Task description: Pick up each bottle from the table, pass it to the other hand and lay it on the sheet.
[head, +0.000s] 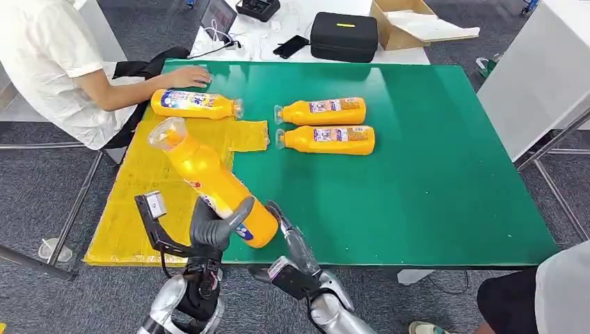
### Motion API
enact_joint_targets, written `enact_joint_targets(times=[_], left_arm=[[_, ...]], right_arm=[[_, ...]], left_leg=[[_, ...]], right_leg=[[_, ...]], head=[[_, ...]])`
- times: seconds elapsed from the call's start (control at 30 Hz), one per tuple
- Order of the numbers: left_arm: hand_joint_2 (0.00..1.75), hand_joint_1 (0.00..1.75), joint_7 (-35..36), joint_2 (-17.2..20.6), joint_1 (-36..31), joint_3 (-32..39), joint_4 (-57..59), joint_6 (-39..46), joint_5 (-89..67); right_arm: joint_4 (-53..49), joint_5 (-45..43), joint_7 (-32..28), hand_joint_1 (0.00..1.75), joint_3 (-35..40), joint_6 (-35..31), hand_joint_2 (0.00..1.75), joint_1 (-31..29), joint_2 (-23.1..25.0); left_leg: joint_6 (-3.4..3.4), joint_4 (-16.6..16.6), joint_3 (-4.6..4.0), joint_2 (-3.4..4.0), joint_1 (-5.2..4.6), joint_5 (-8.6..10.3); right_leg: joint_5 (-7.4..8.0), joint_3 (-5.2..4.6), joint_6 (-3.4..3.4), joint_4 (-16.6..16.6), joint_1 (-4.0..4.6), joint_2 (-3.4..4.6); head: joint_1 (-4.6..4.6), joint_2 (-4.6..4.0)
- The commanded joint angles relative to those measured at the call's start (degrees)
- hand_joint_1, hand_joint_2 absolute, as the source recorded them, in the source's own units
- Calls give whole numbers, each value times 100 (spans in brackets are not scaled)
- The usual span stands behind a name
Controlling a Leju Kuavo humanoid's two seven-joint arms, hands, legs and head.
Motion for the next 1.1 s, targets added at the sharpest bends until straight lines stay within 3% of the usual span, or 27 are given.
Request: enact_joint_targets(times=[0.03,0.07,0.1,0.23,0.33,0.37,0.5,0.73,0.97,1.1], left_arm=[[175,175,-8,74,-183,94,-22,7,3],[175,175,-17,74,-178,102,-32,11,-6],[175,175,-50,85,-160,123,-66,64,-52],[175,175,-173,64,-1,486,-359,422,-172],[175,175,-529,276,-36,637,-450,1107,-1137],[175,175,-544,602,-276,327,-6,2411,-2577],[175,175,-81,783,-537,744,1130,2428,-5922],[175,175,769,847,-1110,1304,1598,1778,-7165],[175,175,974,1076,-1463,1401,2493,1613,-8214],[175,175,974,1076,-1463,1401,2493,1613,-8214]], right_arm=[[474,-17,-1,0,168,49,175,-132,-10],[497,-13,-12,0,172,35,175,-137,-4],[545,-12,-31,0,175,-12,0,-135,12],[607,10,-15,0,223,-13,0,-63,-41],[508,77,-107,0,40,-536,0,102,-65],[400,146,-256,0,-101,-972,0,173,-54],[-397,-75,-256,0,-427,-1428,0,304,-115],[-2055,-482,-256,0,-701,-2230,0,548,-279],[-2620,-541,-256,0,-1030,-1957,0,839,-296],[-2620,-541,-256,0,-1030,-1957,0,839,-296]], left_leg=[[6,-4,51,6,-1,-14],[4,-3,35,3,0,-9],[3,-4,28,4,-1,-7],[3,-4,23,7,1,-7],[3,-6,19,5,-1,-3],[6,-8,51,11,-1,-13],[2,-18,36,2,-3,1],[3,0,13,11,-1,4],[6,-9,50,8,-1,-2],[5,-2,11,-2,0,9]], right_leg=[[-15,50,-18,-1,5,-9],[-10,34,-14,-2,4,-8],[-7,27,-11,-2,3,-5],[-6,22,-9,-4,4,-1],[-3,17,-7,-4,2,-1],[-13,46,-16,-6,5,-2],[-1,33,-11,-12,0,-5],[3,7,-11,4,2,-2],[-10,45,-19,-2,5,-7],[0,8,-6,1,2,-9]], head=[[0,-2],[2,-2],[2,-2],[0,-2],[0,-2],[2,0],[0,-2],[2,0],[0,-2],[0,-2]])
